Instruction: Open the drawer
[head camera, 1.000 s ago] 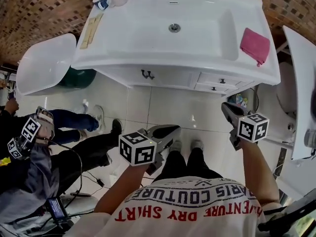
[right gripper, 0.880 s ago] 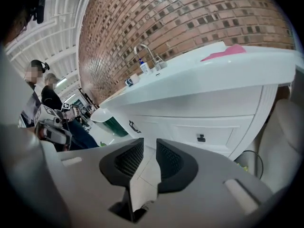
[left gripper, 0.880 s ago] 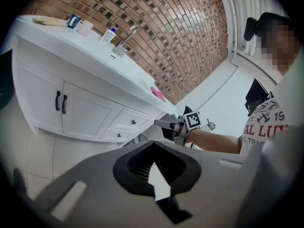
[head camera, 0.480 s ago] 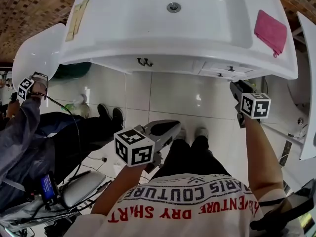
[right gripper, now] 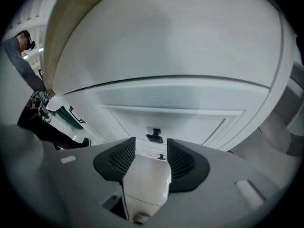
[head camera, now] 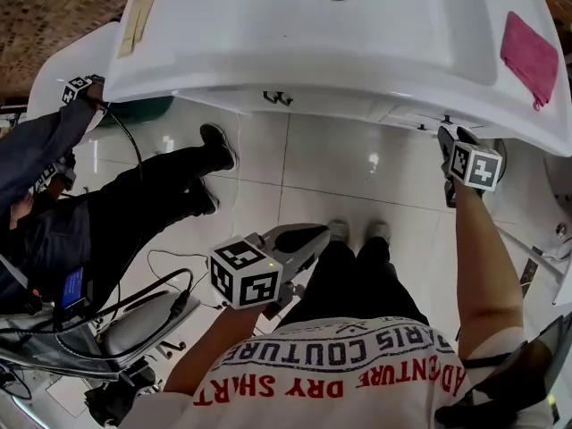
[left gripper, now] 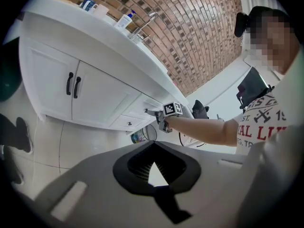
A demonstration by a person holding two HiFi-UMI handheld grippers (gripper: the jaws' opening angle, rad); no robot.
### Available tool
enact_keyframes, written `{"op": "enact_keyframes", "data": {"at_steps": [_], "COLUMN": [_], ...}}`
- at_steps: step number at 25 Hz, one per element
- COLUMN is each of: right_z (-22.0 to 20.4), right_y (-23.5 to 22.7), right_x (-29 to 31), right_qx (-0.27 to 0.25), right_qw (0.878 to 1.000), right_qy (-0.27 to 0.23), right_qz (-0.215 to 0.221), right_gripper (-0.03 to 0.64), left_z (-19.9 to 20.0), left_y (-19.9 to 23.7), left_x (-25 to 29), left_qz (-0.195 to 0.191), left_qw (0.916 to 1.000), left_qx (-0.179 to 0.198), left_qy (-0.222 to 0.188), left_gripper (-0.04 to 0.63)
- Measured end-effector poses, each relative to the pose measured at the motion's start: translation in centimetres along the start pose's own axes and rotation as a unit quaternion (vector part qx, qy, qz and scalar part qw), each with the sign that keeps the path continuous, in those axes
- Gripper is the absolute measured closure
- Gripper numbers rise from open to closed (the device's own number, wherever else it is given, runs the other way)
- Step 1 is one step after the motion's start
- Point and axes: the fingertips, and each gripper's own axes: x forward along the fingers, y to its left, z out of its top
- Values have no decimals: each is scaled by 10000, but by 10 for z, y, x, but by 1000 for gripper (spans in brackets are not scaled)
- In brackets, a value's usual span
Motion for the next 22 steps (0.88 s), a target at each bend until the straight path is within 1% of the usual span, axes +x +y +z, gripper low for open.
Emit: {"op": "enact_keyframes", "data": {"at_steps": [2, 4, 7, 9, 14, 15, 17, 22], "right_z": [1, 3, 5, 6, 5, 4, 5, 8], "right_y": [-1, -4, -2, -3, -8, -8, -6, -4], "right_x": [10, 18, 23, 24, 27, 28, 28, 25], "right_qx": [231, 326, 199, 191, 134, 99, 16, -12], "right_qw": [9997, 9994, 9998, 9998, 9997, 9997, 9997, 9997], "right_qy": [-27, -56, -16, 3, 57, 85, 120, 53], "right_qz": [-11, -38, -60, -112, -204, -211, -209, -233], "right_gripper": [416, 416, 420, 458, 460, 478, 481, 485], "left_z": [0, 0, -5, -9, -9, -8, -8, -10], "left_y": [6, 10, 15, 17, 15, 14, 14, 15], "left_x": [0, 2, 3, 4, 8, 9, 8, 3], "left_qz": [34, 27, 41, 46, 7, 7, 14, 47], "left_qw": [10000, 10000, 9998, 9997, 9998, 9998, 9998, 9998], "left_qx": [-17, -65, -181, -225, -206, -201, -197, -205], "left_qy": [-8, -31, -14, 36, 55, 46, 33, 17], "left_gripper": [614, 614, 614, 614, 614, 614, 614, 614]}}
